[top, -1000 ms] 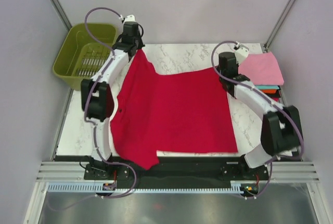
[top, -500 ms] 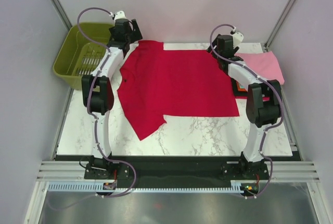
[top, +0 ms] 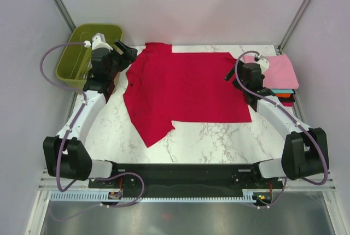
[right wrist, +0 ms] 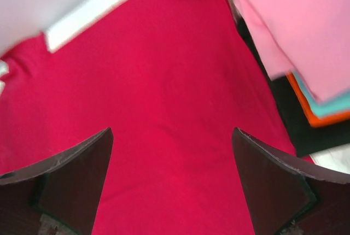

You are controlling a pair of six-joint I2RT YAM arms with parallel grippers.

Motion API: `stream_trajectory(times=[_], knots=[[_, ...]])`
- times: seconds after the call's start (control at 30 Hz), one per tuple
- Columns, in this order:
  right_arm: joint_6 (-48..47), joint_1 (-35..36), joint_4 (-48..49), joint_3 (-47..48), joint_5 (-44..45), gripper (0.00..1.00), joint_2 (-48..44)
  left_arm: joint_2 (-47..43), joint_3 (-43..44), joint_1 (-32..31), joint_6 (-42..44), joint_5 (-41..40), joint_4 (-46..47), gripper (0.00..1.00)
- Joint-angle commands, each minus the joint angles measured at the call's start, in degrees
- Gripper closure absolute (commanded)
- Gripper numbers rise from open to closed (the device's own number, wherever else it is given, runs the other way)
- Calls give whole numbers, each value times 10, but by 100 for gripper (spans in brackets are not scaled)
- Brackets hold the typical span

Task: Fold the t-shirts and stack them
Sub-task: Flatten the tshirt out, then fold the tshirt

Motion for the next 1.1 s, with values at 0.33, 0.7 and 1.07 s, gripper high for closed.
stream_trajectory(times=[0.33, 0.7, 1.07], knots=[[117, -3, -122, -152, 136, 24, -109, -165, -315, -70, -228, 12, -125, 14], [130, -60, -66, -203, 76, 35, -66, -161, -323, -98, -169, -2, -200, 8], [142, -94, -57, -219, 53, 47, -17, -224, -348, -118, -184, -19, -222, 10]])
